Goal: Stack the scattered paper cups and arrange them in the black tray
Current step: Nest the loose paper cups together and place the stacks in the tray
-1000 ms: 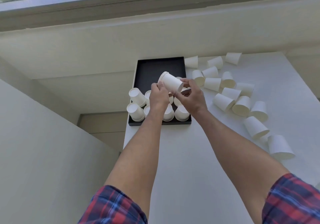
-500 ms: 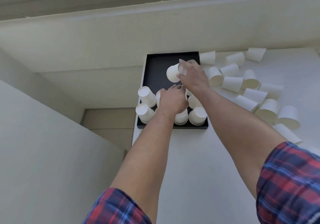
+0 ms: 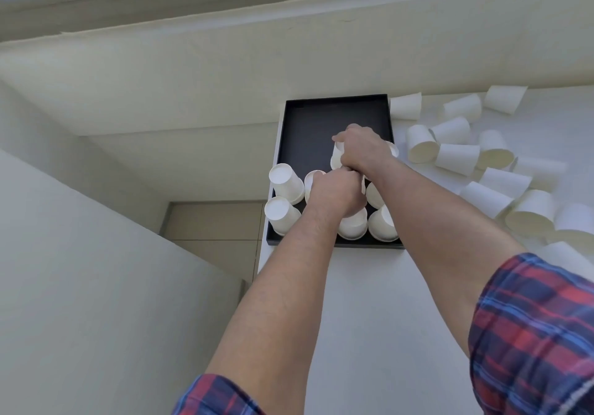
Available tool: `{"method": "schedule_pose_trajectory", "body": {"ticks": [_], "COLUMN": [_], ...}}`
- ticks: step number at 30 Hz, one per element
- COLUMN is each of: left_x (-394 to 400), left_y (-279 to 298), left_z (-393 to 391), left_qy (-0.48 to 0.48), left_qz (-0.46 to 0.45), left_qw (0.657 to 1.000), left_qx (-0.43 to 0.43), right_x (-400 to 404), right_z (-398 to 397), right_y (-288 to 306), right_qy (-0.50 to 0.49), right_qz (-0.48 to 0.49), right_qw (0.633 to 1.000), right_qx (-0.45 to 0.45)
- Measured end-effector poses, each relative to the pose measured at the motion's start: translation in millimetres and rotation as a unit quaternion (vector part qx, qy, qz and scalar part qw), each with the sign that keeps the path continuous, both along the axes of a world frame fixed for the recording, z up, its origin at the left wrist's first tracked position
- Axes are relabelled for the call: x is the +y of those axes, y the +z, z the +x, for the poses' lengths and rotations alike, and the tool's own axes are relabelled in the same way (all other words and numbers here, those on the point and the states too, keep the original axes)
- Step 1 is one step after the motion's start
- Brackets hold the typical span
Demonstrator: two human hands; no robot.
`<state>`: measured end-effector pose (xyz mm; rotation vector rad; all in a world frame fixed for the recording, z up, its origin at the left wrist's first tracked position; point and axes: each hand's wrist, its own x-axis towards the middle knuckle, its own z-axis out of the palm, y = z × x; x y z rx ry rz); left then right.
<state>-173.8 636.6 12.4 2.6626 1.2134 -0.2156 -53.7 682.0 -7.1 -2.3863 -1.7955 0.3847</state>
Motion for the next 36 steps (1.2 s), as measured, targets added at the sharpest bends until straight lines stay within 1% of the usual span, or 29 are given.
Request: {"method": "schedule_pose_trajectory", "body": {"ticks": [5,9,11,14,18,20,23,25,30,34,36], "left_x": [-5.7,-7.4,-8.2,-12.7,-23.8,-32.1,-47.9,-62.6,-119.9,-167.5,-188.1], "left_y": [1.1,3.4,5.0,5.4,-2.9,-8.9,-11.2,-8.3,-3.1,-9.1,-13.4], "left_z": [1.4,0.7,1.5,8.2,15.6,14.8,15.8,21.6,48.9,69.4,74.7], "left_qy": [-0.004,0.002,0.002,0.005,0.014,0.022,0.044,0.036,-0.025,-0.077,-0.089], "left_qz": [0.005,-0.007,-0.008,-0.008,0.017,0.048,0.109,0.130,0.111,0.078,0.061], "left_qw": [1.000,1.000,1.000,0.998,0.997,0.997,0.993,0.990,0.989,0.990,0.990], "left_qx": [0.004,0.012,0.026,0.059,0.078,0.059,-0.007,-0.040,-0.091,-0.093,-0.086], "right_x": [-0.7,-6.5,-15.4,-38.5,-80.7,-105.2,-146.1,-176.5,-253.4,-293.9,-309.5], "right_z": [-1.9,0.6,3.9,12.3,23.3,29.3,42.4,51.5,66.5,79.5,86.6], "right_y": [0.3,-0.8,-1.4,-4.7,-7.4,-8.8,-11.2,-13.6,-22.5,-27.5,-28.5], "right_qy": [-0.054,-0.034,-0.031,-0.036,-0.060,-0.075,-0.087,-0.114,-0.249,-0.349,-0.398], "right_qz": [0.005,-0.013,0.001,0.103,0.224,0.262,0.296,0.297,0.261,0.185,0.121], "right_qw": [0.998,0.999,0.999,0.993,0.970,0.957,0.942,0.939,0.928,0.912,0.904], "right_qx": [-0.016,-0.009,-0.017,-0.052,-0.077,-0.097,-0.130,-0.130,-0.096,-0.109,-0.097]}}
